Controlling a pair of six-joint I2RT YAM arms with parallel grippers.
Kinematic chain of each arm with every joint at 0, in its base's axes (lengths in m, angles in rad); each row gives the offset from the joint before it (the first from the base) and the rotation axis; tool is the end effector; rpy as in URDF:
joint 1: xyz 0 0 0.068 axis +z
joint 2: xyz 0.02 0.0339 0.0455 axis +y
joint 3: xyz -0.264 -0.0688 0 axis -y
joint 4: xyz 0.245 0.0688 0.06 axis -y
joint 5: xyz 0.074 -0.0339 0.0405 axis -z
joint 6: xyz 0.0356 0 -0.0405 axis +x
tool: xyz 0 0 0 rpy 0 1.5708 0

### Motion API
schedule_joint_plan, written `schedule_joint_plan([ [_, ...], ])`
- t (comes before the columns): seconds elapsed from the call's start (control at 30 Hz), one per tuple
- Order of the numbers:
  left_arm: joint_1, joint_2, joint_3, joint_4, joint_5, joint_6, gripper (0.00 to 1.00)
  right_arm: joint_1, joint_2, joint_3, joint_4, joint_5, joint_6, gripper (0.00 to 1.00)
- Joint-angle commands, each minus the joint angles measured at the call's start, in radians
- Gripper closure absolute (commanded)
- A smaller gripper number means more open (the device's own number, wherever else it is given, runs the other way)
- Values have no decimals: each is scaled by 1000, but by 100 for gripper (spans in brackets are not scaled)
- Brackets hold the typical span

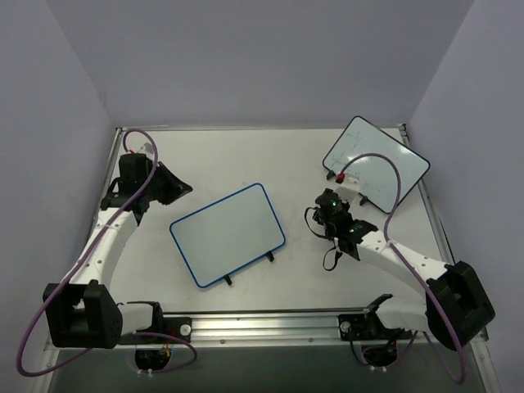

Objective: Erase the whiteboard

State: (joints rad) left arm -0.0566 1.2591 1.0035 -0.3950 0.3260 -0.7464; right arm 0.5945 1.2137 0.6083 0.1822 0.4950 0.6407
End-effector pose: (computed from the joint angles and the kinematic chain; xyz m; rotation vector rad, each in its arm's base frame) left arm 0.2759 -0.0271 0.2956 -0.5997 2.2222 -0.7916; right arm 0.2243 0.1313 0.2275 0.3595 1.9210 0.3246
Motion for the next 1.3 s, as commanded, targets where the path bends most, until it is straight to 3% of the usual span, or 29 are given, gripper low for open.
schedule_joint_plan([
  [0.0,15,-13,53,16,21,35,91,-45,114,105,-15,-139,-73,99],
  [0.3,118,-58,-12,28,62,53,89,-116,412,341,2,-236,-157,98],
  [0.57,152,-66,-43,36,79,78,89,-116,558,500,14,-311,-202,86],
  [1.03,187,-41,-68,67,128,99,89,-128,949,921,-82,-247,-254,81],
  [1.27,196,-33,-78,73,143,107,89,-140,1021,995,-64,-230,-283,63],
])
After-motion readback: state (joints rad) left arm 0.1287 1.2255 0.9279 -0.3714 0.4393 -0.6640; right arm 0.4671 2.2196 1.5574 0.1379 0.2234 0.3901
